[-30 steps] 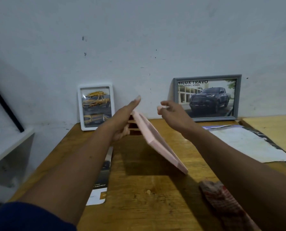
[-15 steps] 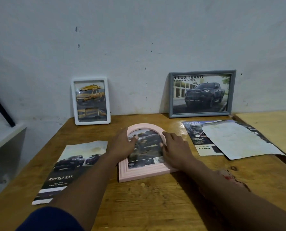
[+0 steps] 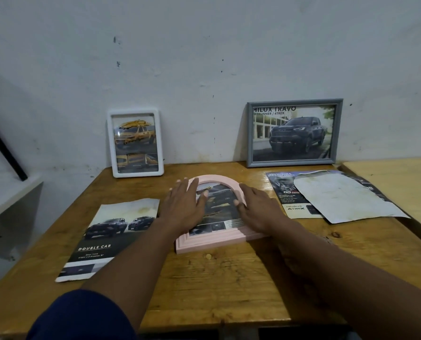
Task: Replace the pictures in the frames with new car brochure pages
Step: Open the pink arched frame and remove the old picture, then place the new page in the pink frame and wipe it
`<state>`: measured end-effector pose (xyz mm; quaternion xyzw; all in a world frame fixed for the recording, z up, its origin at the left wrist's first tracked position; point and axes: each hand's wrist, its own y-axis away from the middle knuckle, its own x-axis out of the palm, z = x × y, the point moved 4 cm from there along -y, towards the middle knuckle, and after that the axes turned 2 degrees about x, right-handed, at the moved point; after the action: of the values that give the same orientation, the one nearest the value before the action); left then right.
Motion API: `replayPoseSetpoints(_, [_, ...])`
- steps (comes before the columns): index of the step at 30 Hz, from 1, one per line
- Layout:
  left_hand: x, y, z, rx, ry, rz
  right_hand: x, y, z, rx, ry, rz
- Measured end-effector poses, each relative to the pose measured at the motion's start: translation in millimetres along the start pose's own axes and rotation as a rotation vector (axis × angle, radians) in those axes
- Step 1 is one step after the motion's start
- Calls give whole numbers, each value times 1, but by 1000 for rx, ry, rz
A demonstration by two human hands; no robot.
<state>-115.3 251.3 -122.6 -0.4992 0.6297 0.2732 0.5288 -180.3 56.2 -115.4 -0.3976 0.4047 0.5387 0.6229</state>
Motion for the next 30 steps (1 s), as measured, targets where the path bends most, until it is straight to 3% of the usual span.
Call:
replayPoseSetpoints(4, [-3,22,-12,-28,-39,94,-17,24,-14,31,74,36])
replayPoseSetpoints(16, [5,73,-18,-62,-38,102,-23,148,-56,-14,165,18])
replayPoseSetpoints(20, [4,77,-19,-56,4,106,-20,157,-49,-96,70,-33])
replayPoseSetpoints(26, [-2,66,-5,-87,72,103,-27,142,-33,-119,-45,-239])
replayPoseSetpoints(30, [-11,52,7,-110,113,69,-48,95,-9,-101,-265,-288])
